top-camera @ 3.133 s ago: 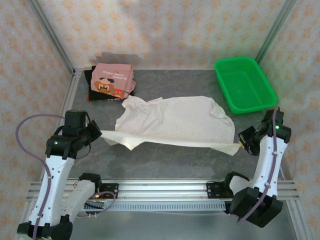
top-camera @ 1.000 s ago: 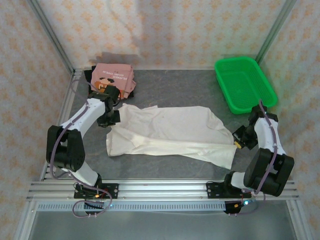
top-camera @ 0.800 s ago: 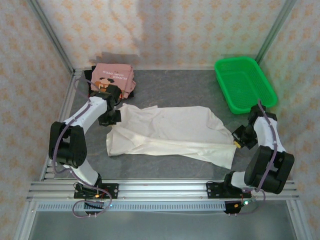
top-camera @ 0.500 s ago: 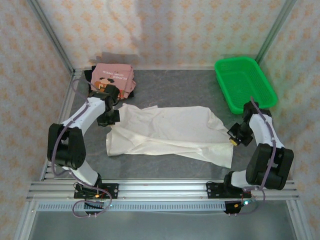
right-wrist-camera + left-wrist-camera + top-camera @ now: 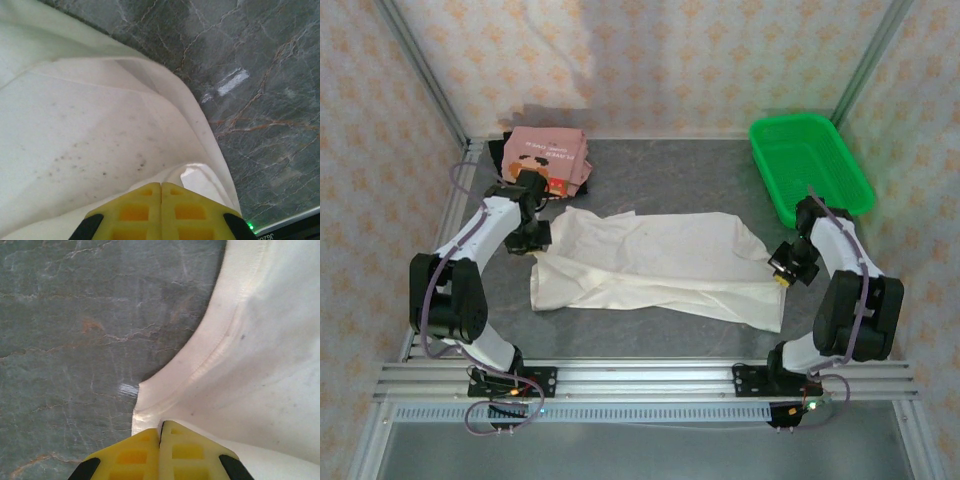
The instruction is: Fold and stack the t-shirts
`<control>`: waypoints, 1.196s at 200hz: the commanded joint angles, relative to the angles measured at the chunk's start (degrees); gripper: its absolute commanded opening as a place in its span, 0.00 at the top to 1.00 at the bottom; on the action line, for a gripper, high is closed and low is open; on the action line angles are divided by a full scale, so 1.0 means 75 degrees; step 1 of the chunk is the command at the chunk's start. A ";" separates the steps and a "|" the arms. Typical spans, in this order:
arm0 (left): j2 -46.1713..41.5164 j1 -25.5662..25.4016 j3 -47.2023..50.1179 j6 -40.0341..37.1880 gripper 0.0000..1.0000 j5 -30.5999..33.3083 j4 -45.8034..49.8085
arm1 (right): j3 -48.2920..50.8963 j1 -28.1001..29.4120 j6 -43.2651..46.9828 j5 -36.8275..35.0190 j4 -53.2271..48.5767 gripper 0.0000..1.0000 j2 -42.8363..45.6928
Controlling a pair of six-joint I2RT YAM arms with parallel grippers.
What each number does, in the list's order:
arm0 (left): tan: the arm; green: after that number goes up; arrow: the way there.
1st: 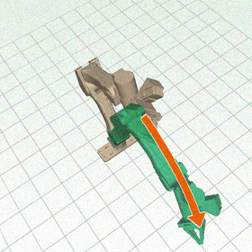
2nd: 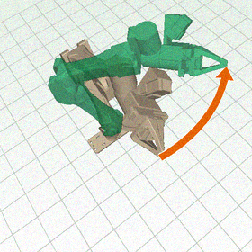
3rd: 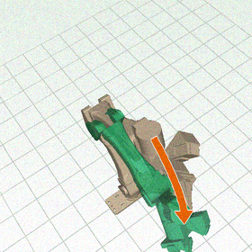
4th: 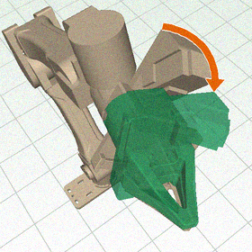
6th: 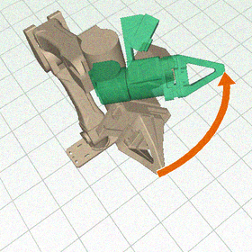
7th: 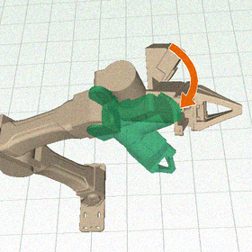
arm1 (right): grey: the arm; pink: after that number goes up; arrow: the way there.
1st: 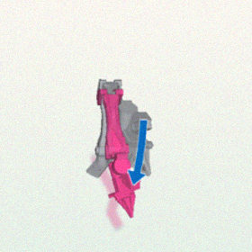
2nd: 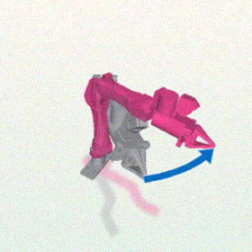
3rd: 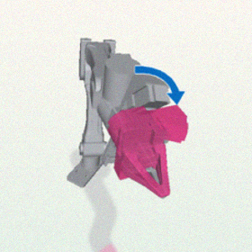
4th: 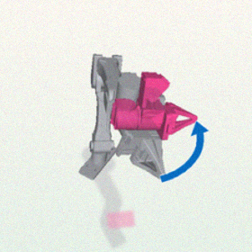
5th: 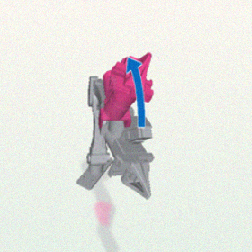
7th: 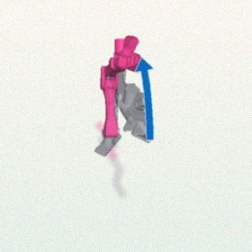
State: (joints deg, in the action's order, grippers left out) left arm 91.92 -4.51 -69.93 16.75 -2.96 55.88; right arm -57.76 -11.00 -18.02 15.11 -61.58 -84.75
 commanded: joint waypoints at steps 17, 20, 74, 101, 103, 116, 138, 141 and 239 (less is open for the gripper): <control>0.0564 -0.0161 -0.0714 -0.0415 1.00 -0.0121 -0.0025 | -0.0162 0.0023 0.0135 -0.0437 0.0060 1.00 -0.0375; 0.0613 -0.0185 -0.0762 -0.0433 1.00 -0.0137 -0.0042 | -0.0167 0.0026 0.0137 -0.0447 0.0071 1.00 -0.0399; 0.1397 -0.0476 -0.1239 -0.0527 1.00 -0.0072 -0.0111 | -0.0174 0.0015 0.0136 -0.0911 0.0257 1.00 -0.0709; 0.1658 -0.0481 -0.1390 -0.0469 1.00 -0.0145 -0.0274 | -0.0260 0.0020 0.0082 -0.0947 0.0467 1.00 -0.0978; 0.1685 -0.0480 -0.1402 -0.0471 1.00 -0.0168 -0.0295 | -0.0272 0.0021 0.0065 -0.0954 0.0480 1.00 -0.1016; 0.1794 -0.0508 -0.1511 -0.0451 1.00 -0.0332 -0.0420 | -0.0346 0.0026 0.0045 -0.0911 0.0615 0.97 -0.1158; 0.1795 -0.0538 -0.1600 -0.0434 0.99 -0.0793 -0.0745 | -0.0508 0.0021 -0.0046 -0.0906 0.0858 0.85 -0.1286; 0.1798 -0.0537 -0.1617 -0.0415 0.98 -0.0846 -0.0769 | -0.0538 0.0015 -0.0039 -0.0879 0.0876 0.84 -0.1296; -0.1122 0.0356 0.0005 0.0840 0.21 -0.2362 0.0188 | -0.0045 0.0181 0.0216 0.1916 0.1018 0.09 0.1230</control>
State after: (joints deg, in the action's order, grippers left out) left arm 88.25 -1.76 -74.63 21.12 -18.72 49.80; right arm -61.60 -10.85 -16.62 20.18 -53.67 -82.32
